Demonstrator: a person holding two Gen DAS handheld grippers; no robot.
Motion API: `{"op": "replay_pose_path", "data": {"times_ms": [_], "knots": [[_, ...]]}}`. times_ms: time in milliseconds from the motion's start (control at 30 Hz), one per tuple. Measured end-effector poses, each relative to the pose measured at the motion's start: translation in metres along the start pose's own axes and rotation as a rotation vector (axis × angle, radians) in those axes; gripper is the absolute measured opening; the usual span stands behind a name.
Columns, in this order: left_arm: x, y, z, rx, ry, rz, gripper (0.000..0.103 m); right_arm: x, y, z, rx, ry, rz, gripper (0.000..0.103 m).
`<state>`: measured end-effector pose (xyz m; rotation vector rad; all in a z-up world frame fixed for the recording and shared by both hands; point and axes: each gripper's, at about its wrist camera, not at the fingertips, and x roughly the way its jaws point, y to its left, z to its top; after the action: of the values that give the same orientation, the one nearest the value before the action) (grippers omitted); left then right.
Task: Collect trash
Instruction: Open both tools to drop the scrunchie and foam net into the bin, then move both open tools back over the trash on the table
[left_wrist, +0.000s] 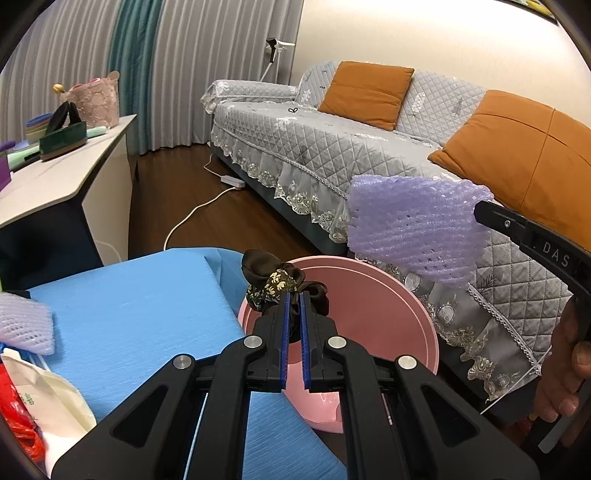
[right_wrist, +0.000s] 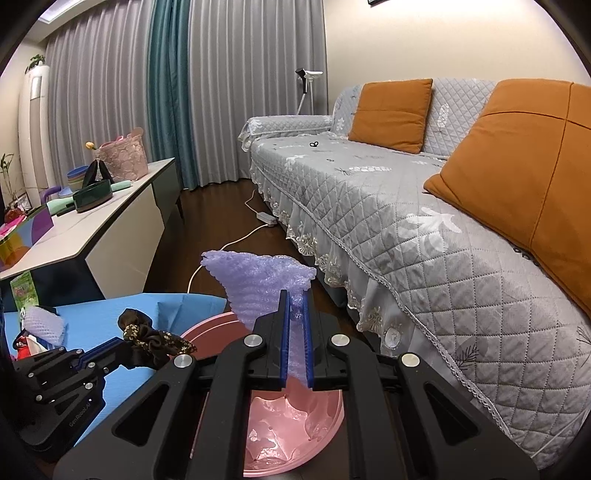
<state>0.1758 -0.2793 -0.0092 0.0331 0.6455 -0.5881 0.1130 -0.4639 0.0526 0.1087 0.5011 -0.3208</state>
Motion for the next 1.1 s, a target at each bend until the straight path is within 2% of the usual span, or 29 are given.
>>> {"op": "replay_pose_path", "data": {"times_ms": [233,267,333,367,400,500,733,767,833,867,1100], "knots": [[-0.001,-0.003,0.004,0.004,-0.007,-0.017,0.006,0.0,-0.002,0.0,0.006,0.0,-0.005,0.008],[-0.001,-0.004,0.004,0.007,-0.006,-0.025,0.008,0.0,-0.003,0.0,0.006,0.002,-0.006,0.011],[0.0,-0.005,0.003,0.005,0.005,-0.033,0.023,0.003,-0.001,0.0,0.006,0.018,-0.009,0.014],[0.0,-0.004,0.003,-0.002,0.013,-0.034,0.039,0.004,0.0,-0.001,0.003,0.029,-0.014,0.018],[-0.001,-0.003,0.002,-0.008,0.014,-0.032,0.042,0.005,0.0,-0.001,0.0,0.028,-0.021,0.021],[-0.009,0.0,0.0,-0.019,0.008,-0.02,0.042,0.003,0.002,0.001,-0.006,0.014,-0.041,0.03],[-0.044,0.013,0.0,-0.024,-0.031,0.006,0.042,-0.005,0.012,0.004,-0.016,-0.007,-0.03,0.032],[-0.05,0.016,0.001,-0.025,-0.039,0.01,0.042,-0.006,0.014,0.004,-0.019,-0.008,-0.026,0.037],[-0.064,0.021,0.003,-0.027,-0.057,0.018,0.042,-0.012,0.019,0.006,-0.02,-0.025,-0.026,0.071],[-0.071,0.023,0.003,-0.027,-0.066,0.023,0.042,-0.016,0.021,0.007,-0.02,-0.041,-0.03,0.082],[-0.125,0.045,0.002,-0.036,-0.121,0.056,0.042,-0.036,0.046,0.009,-0.046,-0.088,0.008,0.086]]}}
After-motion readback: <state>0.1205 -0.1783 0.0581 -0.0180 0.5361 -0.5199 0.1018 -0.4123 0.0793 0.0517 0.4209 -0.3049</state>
